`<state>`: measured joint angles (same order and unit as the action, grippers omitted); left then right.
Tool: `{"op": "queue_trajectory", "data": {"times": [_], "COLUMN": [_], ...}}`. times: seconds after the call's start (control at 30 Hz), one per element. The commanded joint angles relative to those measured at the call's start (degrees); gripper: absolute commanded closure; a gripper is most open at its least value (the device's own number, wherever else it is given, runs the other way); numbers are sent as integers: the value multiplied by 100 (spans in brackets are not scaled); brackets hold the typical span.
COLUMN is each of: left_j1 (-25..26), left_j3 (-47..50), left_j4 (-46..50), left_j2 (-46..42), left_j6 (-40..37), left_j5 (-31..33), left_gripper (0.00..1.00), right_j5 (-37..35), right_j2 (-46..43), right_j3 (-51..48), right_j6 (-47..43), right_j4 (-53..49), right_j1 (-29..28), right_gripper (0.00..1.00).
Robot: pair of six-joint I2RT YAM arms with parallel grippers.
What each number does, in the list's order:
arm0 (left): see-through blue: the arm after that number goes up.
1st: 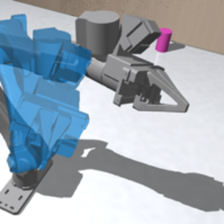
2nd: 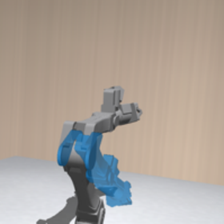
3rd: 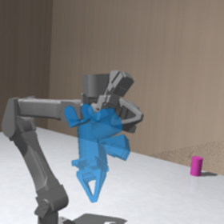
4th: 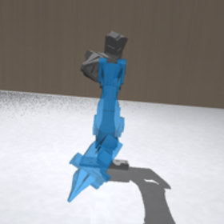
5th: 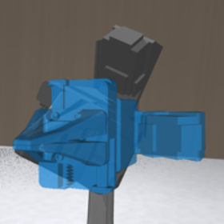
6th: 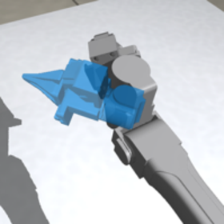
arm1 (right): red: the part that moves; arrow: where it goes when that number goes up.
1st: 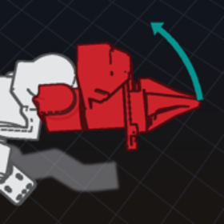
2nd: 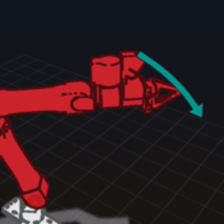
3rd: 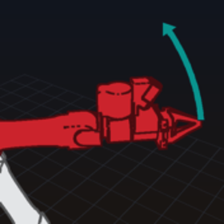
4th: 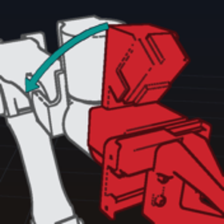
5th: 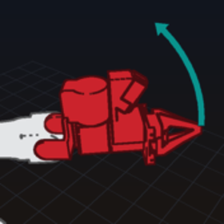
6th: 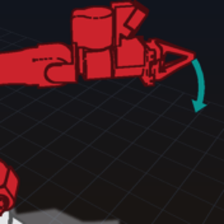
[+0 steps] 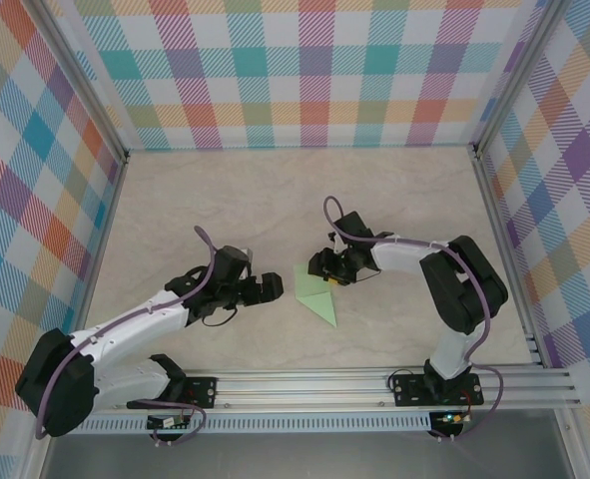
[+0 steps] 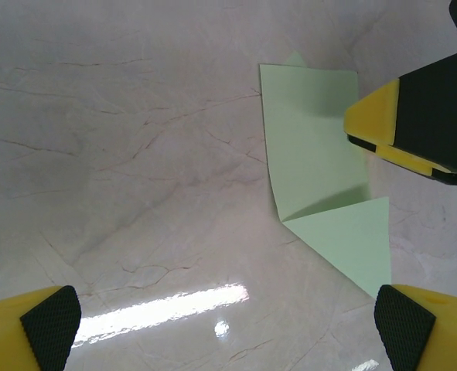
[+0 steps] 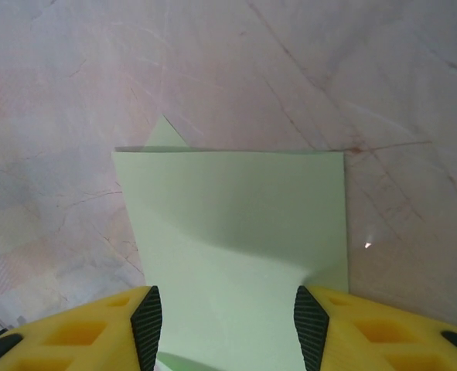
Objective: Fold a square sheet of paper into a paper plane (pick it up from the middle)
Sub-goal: Rotate the paper at the center of the table, then fold the wing for the fifth time at the center of the table.
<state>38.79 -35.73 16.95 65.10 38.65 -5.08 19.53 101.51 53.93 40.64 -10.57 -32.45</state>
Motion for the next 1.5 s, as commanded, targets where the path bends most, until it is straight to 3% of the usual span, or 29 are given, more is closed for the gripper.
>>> {"op": "queue_trajectory", "data": {"times": [0.0, 0.27, 0.43, 0.6, 0.77, 0.8, 0.9, 1.03, 1.47], "left_j1": [-81, -82, -82, -81, -81, -77, -73, -39, 151], "left_j3": [13, 273, 250, 110, 70, 51, -52, -201, -581], "left_j4": [-267, -343, -404, -417, -623, -692, -906, -1057, -992], "left_j2": [40, -67, -114, -98, 87, 179, 504, 920, 1567], "left_j6": [268, 605, 705, 823, 1011, 1030, 1115, 1192, 1245], "left_j5": [-112, -102, -238, -276, -397, -460, -659, -722, -610], "left_gripper": [0, 0, 0, 0, 0, 0, 10, 17, 19], "right_j5": [-43, -687, 35, 46, 300, 396, 563, 859, 797], "right_j2": [-90, -566, -849, -1528, -2170, -2283, -2448, -2470, -2540], "right_j3": [-166, -499, -409, -344, -796, -938, -1293, -1508, -1313], "right_j6": [248, 633, 358, -41, -53, -48, 44, 55, -320], "right_j4": [-77, -399, -20, -539, -826, -793, -727, -520, -853], "right_j1": [19, 68, 72, 67, 79, 76, 78, 80, 63], "right_gripper": [48, 47, 44, 42, 62, 71, 81, 85, 86]}}
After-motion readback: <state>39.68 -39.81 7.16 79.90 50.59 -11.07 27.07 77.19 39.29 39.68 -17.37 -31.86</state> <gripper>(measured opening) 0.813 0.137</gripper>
